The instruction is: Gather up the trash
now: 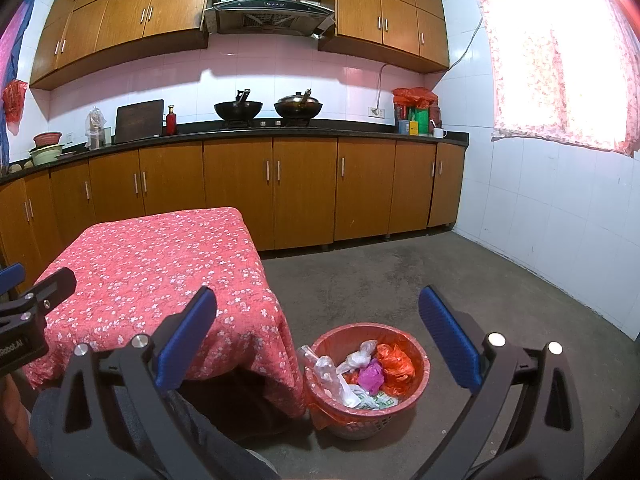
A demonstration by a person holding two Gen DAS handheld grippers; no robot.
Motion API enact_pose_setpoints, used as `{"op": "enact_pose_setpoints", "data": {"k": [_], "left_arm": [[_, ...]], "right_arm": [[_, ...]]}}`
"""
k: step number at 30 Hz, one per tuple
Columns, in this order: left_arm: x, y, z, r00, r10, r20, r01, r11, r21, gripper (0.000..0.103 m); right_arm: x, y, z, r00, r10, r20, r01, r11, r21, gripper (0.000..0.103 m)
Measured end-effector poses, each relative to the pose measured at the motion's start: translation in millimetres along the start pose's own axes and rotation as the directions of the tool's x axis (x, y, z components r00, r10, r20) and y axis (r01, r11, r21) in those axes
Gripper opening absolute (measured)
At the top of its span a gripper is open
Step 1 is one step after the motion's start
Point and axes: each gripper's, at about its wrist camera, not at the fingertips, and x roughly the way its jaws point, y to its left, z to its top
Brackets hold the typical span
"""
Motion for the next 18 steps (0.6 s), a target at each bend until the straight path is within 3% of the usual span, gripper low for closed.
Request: {"op": "enact_pose_setpoints", "data": {"k": [18], "left_arm": [[-0.6, -1.1, -0.7, 1.000, 0.001, -0.002, -0.001, 1.000, -0.001, 0.101]], "right_arm": [[-0.7, 1.1, -0.9, 1.000, 0.001, -0.001, -0.001, 1.000, 0.001, 0.099]]}}
